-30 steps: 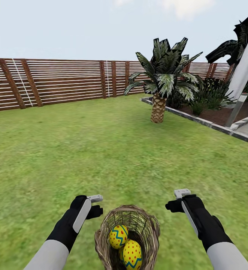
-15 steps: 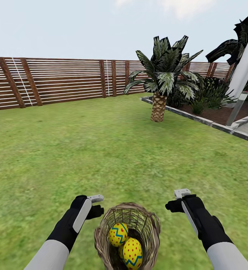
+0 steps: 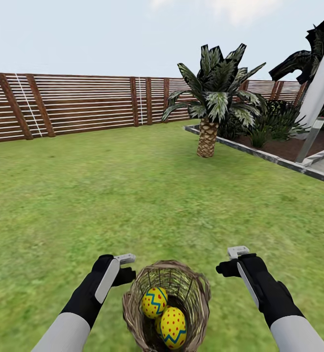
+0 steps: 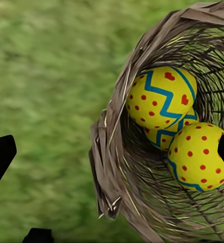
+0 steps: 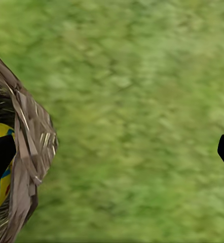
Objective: Take the three Easter eggs out of the wicker basket on the lawn in the garden, then place them on the lawn next to a single tree (choose any tree) so that all three eggs are next to the same tree and none are left in the basket.
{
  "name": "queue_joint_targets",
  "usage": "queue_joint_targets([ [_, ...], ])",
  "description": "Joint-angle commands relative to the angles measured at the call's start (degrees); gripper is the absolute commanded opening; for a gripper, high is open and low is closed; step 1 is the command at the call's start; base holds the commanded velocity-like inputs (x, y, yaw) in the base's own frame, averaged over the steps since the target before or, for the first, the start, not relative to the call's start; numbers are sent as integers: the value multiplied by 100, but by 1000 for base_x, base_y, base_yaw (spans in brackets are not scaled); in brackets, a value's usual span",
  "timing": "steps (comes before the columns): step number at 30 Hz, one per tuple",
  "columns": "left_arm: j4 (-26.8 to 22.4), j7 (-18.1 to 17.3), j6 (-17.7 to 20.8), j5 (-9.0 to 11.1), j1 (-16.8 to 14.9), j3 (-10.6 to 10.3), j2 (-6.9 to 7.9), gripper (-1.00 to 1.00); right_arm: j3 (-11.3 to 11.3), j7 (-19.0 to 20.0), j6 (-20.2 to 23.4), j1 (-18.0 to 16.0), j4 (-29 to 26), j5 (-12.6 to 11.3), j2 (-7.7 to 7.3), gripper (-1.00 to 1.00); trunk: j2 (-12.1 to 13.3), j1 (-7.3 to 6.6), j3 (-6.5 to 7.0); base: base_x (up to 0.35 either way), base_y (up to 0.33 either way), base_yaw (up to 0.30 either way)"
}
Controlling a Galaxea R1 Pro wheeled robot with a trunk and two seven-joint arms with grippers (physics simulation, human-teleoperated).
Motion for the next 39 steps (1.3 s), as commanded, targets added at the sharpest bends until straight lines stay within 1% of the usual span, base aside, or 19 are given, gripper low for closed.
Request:
queue_joint_targets([
  [1,-5,62,13,60,-3,-8,1,100,8,44,25,-3,-7,46,-5,100,-44,22,-24,0,0,0],
  [6,2,58,18,89,-3,-8,1,100,-27,44,25,-4,-7,45,-12,100,-245,132,-114,0,0,0],
  [11,3,63,18,337,-10,-8,1,100,-41,44,25,-5,-7,39,-15,100,-445,242,-203,0,0,0],
  [12,3,64,18,351,-11,-8,1,100,-45,44,25,-4,-7,39,-16,100,-485,264,-221,0,0,0],
  [21,3,60,19,376,-12,-8,5,100,-66,57,19,-6,-29,37,-27,100,-846,461,-383,0,0,0],
  [24,3,59,19,376,-12,-8,7,100,-111,67,17,-7,-51,37,-38,100,-967,527,-437,0,0,0],
  [25,3,58,18,377,-12,-8,6,100,-158,70,17,-7,-57,37,-48,100,-1007,549,-455,0,0,0],
  [28,3,60,18,377,-12,-8,8,100,-425,87,15,-16,-88,37,-100,100,-1127,615,-508,0,0,0],
  [30,3,59,18,377,-12,-8,7,100,-568,168,11,-39,-102,37,-147,100,-1207,659,-544,0,0,0],
  [31,3,59,18,377,-12,-8,8,100,-638,297,9,-67,-105,37,-215,100,-1247,681,-562,0,0,0],
  [34,3,58,18,377,-12,-8,9,100,-706,633,8,-93,-108,41,-321,100,-1368,747,-616,0,0,0],
  [35,3,59,18,377,-12,-8,10,100,-757,760,8,-102,-109,41,-394,100,-1408,769,-634,0,0,0],
  [37,3,59,18,377,-12,-8,8,100,-856,821,8,-129,-109,39,-487,100,-1488,813,-670,0,0,0],
  [38,3,58,18,377,-12,-8,9,100,-1083,911,8,-226,-105,38,-618,100,-1528,835,-688,0,0,0],
  [39,3,58,18,377,-12,-8,10,100,-1183,956,9,-277,-104,38,-678,100,-1568,857,-706,0,0,0],
])
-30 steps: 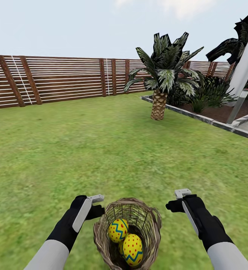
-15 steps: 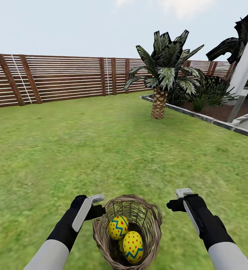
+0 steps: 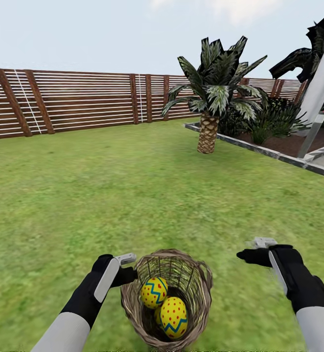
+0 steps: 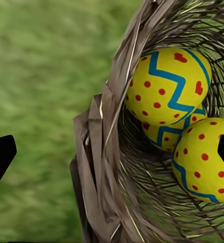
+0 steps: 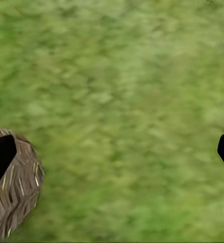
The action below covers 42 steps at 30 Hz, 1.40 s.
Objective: Take the three Easter eggs out of the wicker basket on the lawn in the garden, then place them on the lawn next to a single tree (choose any tree) so that all three eggs are next to the same tree and none are left in the basket.
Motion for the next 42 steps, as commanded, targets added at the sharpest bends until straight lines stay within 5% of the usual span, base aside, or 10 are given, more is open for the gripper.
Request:
queue_joint_targets([
  [1,-5,59,10,60,-3,-8,1,100,-62,74,23,-31,-5,32,-47,100,-44,22,-24,0,0,0],
  [7,-5,60,10,60,-3,-8,1,100,-157,541,28,-115,-5,32,-424,100,-284,153,-132,0,0,0],
  [31,-5,59,10,63,-3,-6,10,100,-136,618,31,-126,65,35,-392,100,-1247,681,-563,0,0,0],
  [38,0,67,10,69,-3,0,15,100,-127,610,31,-126,65,32,-392,100,-1247,681,-563,0,0,0],
  [39,0,67,10,69,-3,0,13,-100,-125,609,31,-126,65,37,-392,100,-1247,681,-563,0,0,0],
  [42,-3,67,14,69,-3,0,18,-100,-118,609,31,-126,65,52,-392,100,-1247,681,-563,0,0,0],
])
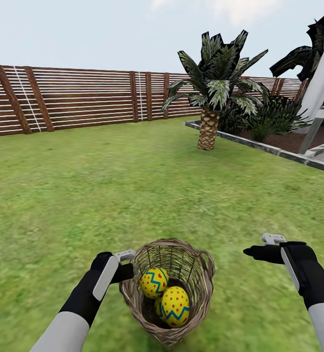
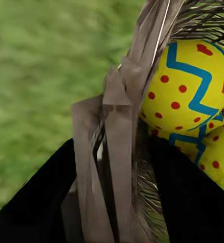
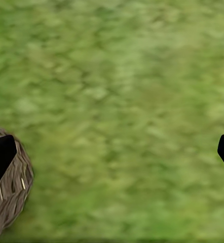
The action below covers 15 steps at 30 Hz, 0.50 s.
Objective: Take the three Easter eggs out of the wicker basket on the lawn in the garden, then place them on the lawn next to a single tree (choose any tree) so that all three eggs are next to the same tree and none are left in the basket.
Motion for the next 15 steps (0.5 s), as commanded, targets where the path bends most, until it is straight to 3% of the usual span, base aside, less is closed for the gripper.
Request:
queue_joint_targets([
  [1,214,64,23,24,0,-8,2,-100,-8,45,20,-3,-6,44,1,100,-1,0,-6,0,0,0],
  [12,208,64,25,24,0,-15,-6,-100,3,30,20,-3,3,58,7,100,-1,0,-6,0,0,0],
  [15,207,64,25,24,0,-16,-6,-100,10,24,20,-3,3,78,10,100,119,-66,48,0,0,0],
])
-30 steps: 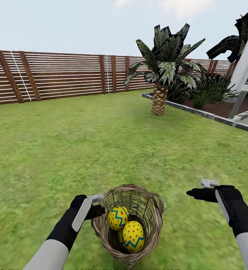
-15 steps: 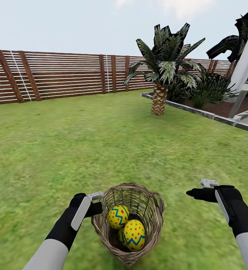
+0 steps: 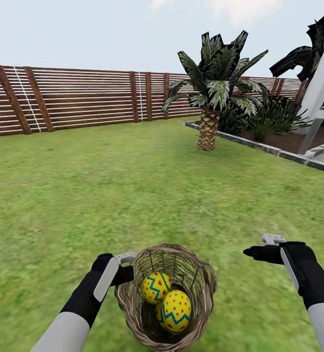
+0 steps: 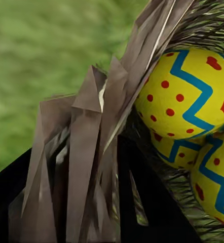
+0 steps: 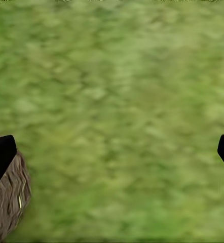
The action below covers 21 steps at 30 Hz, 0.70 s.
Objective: Take the three Easter eggs out of the wicker basket on the lawn in the garden, then place them on the lawn next to a single tree (choose any tree) so that all three eggs are next to the same tree and none are left in the basket.
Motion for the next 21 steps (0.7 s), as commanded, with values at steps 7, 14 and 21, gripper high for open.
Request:
queue_joint_targets([
  [7,65,61,25,14,0,-6,-1,-100,-8,49,20,-3,-5,57,1,100,281,-154,120,0,0,0],
  [14,65,61,34,14,0,-6,-7,-100,-8,41,20,-3,-5,57,1,100,561,-308,246,0,0,0],
  [21,65,61,42,14,0,-6,-7,-100,-8,40,14,-3,-5,69,1,100,842,-462,371,0,0,0],
])
